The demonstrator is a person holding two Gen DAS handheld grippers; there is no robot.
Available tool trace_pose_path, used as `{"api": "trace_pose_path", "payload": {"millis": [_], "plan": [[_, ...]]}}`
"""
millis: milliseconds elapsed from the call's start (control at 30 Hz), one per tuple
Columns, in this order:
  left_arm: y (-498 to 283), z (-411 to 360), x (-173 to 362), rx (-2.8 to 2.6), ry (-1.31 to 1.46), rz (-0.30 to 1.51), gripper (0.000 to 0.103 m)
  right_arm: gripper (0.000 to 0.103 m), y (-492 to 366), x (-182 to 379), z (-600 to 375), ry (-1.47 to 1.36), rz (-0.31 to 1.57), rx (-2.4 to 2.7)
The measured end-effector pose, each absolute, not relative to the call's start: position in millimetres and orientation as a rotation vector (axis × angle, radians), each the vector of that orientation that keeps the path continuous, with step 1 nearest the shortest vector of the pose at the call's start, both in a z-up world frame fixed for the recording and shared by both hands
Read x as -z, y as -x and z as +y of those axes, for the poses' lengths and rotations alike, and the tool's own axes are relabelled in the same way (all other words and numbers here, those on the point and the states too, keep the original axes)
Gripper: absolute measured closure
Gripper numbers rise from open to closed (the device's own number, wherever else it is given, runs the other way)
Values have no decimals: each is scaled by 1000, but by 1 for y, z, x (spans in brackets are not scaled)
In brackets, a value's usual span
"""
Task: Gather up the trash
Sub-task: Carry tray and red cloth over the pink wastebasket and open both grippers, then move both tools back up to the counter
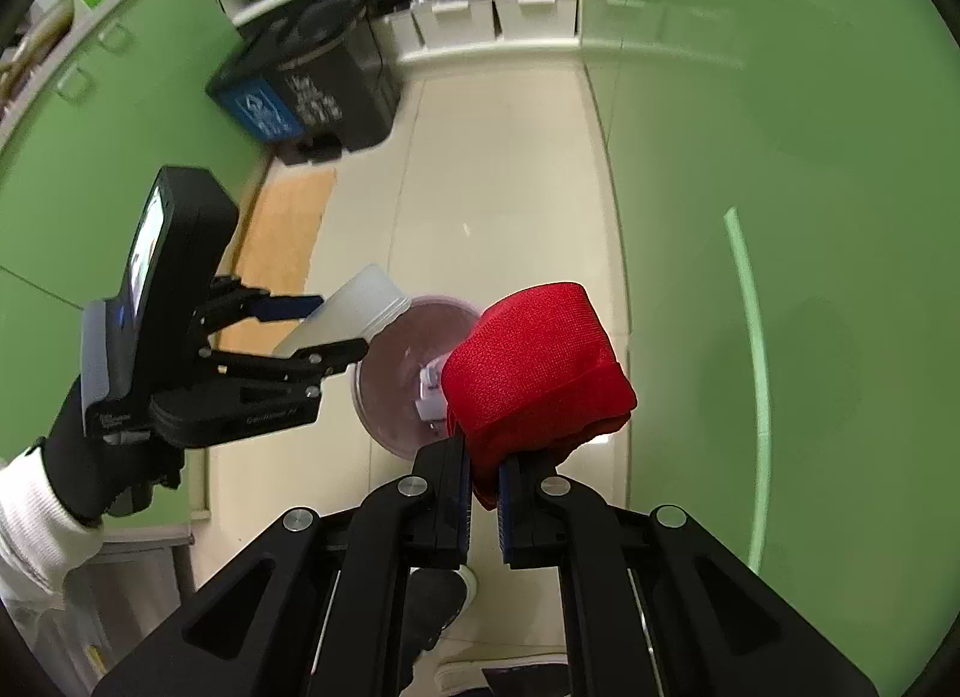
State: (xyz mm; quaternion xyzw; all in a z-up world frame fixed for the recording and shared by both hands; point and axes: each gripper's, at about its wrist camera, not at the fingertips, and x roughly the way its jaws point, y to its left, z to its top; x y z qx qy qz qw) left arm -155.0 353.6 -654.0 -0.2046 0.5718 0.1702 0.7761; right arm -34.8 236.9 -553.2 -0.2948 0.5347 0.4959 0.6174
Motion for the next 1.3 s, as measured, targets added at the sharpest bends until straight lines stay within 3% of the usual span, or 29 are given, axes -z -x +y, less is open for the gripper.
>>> {"api": "trace_pose_path", "payload": {"millis": [33, 67, 100, 200, 833, 933, 967, 1000, 1033, 1300], "plan": [[154, 355, 664, -372, 450, 1235, 50, 97, 36, 564, 239, 681, 1240, -1143], [154, 357, 671, -378, 457, 1235, 40, 97, 36, 571, 241, 682, 1247, -1144], [155, 359, 679, -374, 477, 1227, 19, 97, 37, 578, 243, 682, 1253, -1145], [155, 361, 688, -380, 472, 1217, 3, 97, 44, 598, 252, 691, 1268, -1160], [235, 415, 702, -591, 562, 1221, 3, 95, 88, 693, 311, 744, 1346, -1281], [248, 416, 700, -615, 574, 1211, 3, 82, 91, 698, 317, 752, 1333, -1282], [251, 417, 699, -619, 577, 1210, 3, 57, 91, 694, 312, 750, 1328, -1282], [254, 417, 696, -624, 579, 1211, 3, 21, 91, 690, 311, 744, 1317, -1283], [256, 416, 693, -631, 577, 1212, 3, 13, 92, 685, 310, 736, 1303, -1289], [259, 404, 633, -637, 587, 1188, 3, 6, 83, 615, 292, 734, 1296, -1239]]}}
